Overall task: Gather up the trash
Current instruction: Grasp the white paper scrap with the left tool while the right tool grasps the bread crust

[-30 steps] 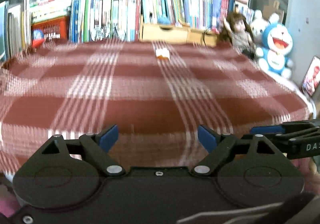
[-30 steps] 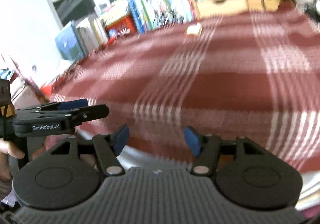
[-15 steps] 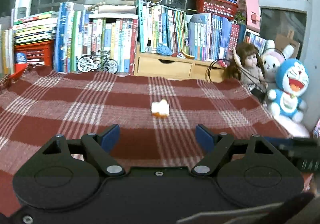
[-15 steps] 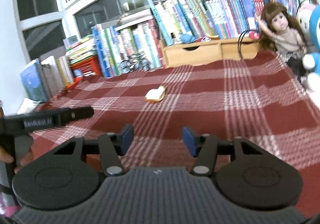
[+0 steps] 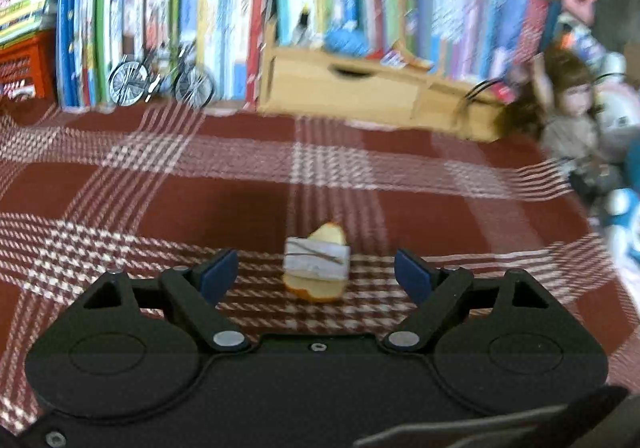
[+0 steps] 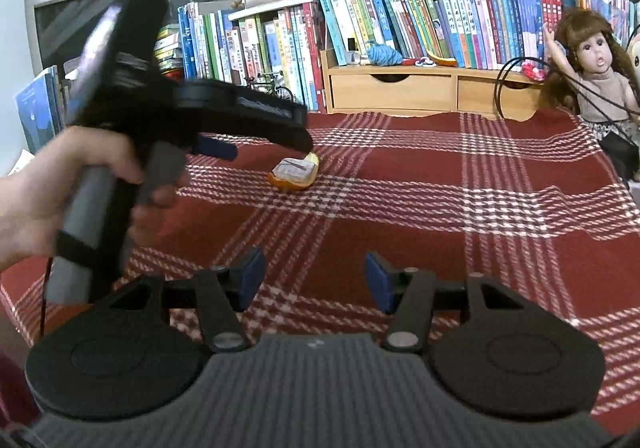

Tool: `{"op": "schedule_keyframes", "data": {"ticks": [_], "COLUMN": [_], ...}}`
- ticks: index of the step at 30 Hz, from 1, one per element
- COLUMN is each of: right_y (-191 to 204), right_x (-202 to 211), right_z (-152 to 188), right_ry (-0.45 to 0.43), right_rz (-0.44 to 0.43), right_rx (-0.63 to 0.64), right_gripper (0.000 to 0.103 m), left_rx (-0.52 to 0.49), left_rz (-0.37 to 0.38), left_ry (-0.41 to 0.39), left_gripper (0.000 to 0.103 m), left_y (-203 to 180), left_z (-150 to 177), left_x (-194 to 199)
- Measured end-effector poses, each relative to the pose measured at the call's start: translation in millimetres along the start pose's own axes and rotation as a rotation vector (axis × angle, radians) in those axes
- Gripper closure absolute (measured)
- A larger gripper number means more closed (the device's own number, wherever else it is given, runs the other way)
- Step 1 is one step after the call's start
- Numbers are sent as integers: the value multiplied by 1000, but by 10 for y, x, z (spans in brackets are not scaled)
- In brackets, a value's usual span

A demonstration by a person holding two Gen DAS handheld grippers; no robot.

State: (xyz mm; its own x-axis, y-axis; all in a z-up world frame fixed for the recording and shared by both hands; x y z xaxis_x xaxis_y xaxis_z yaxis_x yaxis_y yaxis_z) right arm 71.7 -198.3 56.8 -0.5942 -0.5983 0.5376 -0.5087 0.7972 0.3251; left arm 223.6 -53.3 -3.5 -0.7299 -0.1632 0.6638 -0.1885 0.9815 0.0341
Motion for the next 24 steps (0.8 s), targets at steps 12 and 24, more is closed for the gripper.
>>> {"op": "schedule_keyframes", "data": {"ticks": [12, 24], "right_y": [-134, -217], "right_x": [-197, -117], "right_z": [-67, -9], "right_ry": [3, 5], "right_rz": [-8, -4], "right_rx": [-40, -61], "right_gripper": [34, 31], "left_rx": [-6, 9], "left_rz": [19, 259], "left_ry": [74, 193], "left_gripper": [68, 68], "left_y": [-74, 46], "left_z": [51, 291], "left_x": [-345, 271]}}
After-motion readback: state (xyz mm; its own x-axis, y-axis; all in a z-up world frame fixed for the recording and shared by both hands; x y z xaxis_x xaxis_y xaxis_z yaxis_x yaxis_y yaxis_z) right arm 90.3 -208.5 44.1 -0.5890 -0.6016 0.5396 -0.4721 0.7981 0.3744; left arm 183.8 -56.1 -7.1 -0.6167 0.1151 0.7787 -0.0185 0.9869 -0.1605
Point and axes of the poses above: each gripper's, at about its wrist camera, not at the fingertips, and x roughly against the way its jaws point, y to its left, z to its underside, the point moved 4 cm from there along -x, roughly the way its jaws point, and after that the axes turned 15 degrees about -z, right-handed, at the moved point
